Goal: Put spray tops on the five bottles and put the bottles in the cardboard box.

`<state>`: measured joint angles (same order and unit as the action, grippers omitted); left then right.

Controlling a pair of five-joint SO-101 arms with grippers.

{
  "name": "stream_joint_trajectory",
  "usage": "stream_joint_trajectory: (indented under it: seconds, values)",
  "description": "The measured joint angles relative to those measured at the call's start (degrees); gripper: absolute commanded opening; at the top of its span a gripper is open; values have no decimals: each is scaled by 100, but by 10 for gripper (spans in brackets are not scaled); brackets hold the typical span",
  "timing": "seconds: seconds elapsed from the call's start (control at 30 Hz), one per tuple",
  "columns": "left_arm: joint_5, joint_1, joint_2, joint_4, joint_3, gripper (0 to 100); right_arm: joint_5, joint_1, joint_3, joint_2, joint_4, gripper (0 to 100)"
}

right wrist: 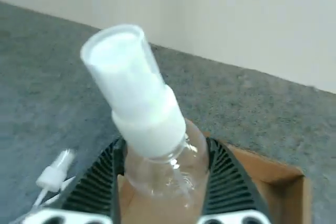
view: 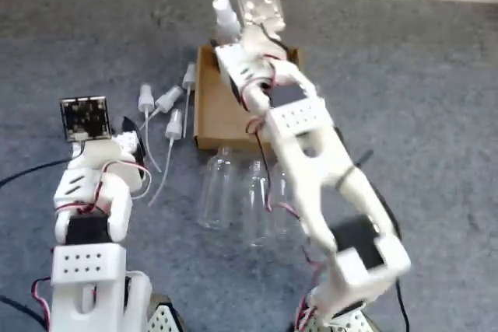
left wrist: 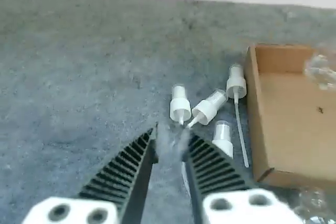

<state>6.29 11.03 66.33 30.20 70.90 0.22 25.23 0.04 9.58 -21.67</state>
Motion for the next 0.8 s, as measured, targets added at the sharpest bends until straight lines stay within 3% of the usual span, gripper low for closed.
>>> stream_joint_trajectory:
  seconds: [0.33, 0.8]
  values:
    - [0, 9, -756, -141, -237, 7, -475, 9, -2277, 2514, 70, 3]
    - [0, 9, -756, -158, -237, 7, -492, 9, -3525, 3446, -536, 6]
